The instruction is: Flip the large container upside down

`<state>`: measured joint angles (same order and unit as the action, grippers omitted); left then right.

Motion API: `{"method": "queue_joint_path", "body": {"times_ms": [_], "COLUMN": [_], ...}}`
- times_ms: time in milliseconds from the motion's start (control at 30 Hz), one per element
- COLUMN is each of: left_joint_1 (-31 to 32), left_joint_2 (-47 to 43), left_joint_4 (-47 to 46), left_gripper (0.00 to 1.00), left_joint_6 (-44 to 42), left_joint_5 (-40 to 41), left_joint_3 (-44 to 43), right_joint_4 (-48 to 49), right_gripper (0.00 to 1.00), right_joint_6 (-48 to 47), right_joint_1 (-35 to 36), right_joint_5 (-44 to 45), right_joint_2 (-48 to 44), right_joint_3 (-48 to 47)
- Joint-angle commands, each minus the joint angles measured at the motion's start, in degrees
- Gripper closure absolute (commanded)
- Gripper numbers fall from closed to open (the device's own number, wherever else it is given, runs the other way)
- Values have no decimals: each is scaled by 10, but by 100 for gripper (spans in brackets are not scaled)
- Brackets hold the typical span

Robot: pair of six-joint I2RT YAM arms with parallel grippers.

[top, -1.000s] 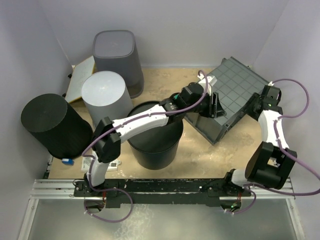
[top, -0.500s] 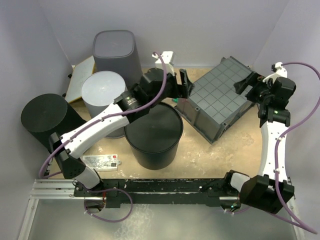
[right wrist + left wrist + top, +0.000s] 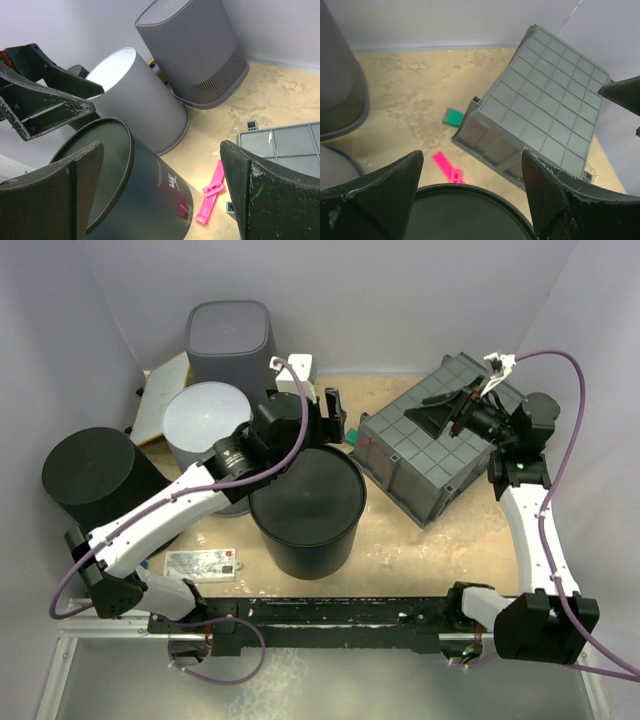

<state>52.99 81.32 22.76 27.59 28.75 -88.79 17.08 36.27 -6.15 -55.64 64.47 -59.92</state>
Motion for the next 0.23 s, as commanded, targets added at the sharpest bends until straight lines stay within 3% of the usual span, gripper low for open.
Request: {"method": "queue_joint_path", "body": {"times_ms": [0,200], "left_joint_1": [0,0], "left_joint_2": [-51,-76], "left_joint_4": [-12,-25], "left_gripper": [23,22], "left_joint_6": [-30,-43], "left_joint_5": [50,63], "left_joint_3": [25,51], "right_joint_4": [69,101], "right_gripper": [0,0], "right_joint_6": [27,53], "right_joint_1": [-2,-1], "right_joint_5": [2,36], "right_joint_2": [-18,-26], "right_joint_3": [5,29]}}
